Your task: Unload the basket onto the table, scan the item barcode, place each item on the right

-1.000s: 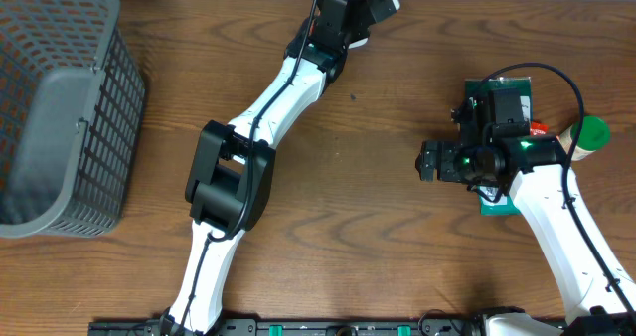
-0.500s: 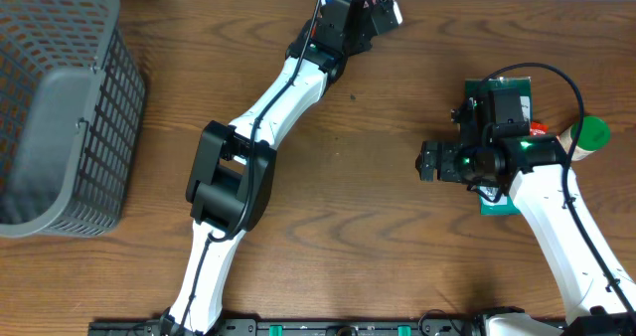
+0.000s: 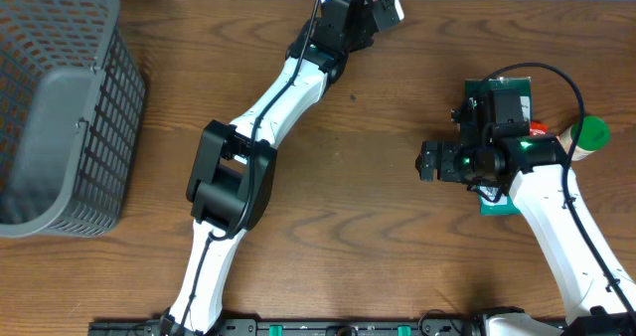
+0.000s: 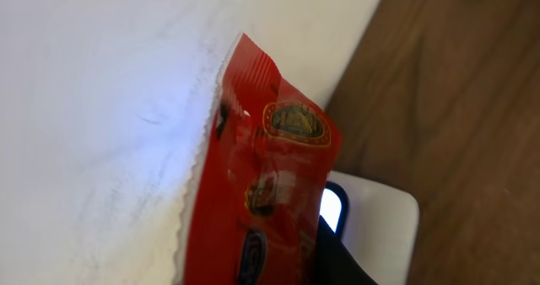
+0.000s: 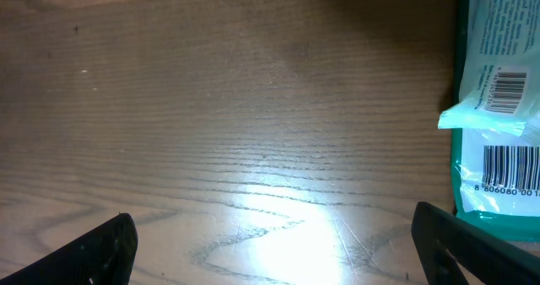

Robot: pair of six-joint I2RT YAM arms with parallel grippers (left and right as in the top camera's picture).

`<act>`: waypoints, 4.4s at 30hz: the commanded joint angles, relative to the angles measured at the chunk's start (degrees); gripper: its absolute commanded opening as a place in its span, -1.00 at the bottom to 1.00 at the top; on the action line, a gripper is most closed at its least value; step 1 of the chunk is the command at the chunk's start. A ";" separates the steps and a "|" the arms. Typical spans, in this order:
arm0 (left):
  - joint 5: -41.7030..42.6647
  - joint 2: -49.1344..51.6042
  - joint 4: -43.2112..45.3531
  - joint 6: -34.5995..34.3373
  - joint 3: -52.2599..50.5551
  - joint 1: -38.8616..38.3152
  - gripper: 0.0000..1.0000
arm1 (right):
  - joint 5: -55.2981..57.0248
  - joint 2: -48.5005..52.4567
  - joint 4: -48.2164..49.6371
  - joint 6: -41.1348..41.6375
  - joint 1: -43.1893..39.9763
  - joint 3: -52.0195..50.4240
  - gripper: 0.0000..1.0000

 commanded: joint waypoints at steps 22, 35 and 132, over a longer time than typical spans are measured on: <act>-5.68 -5.55 3.72 -6.69 0.87 0.33 -0.86 | 0.31 -0.24 -0.07 0.39 0.57 0.70 0.98; 2.73 -23.69 -39.01 -36.26 0.87 -1.81 -0.86 | 0.31 -0.24 -0.07 0.39 0.57 0.70 0.99; 10.71 -34.23 -44.54 -67.41 -33.07 9.62 0.62 | 39.30 13.99 8.94 13.05 28.24 -9.27 -0.63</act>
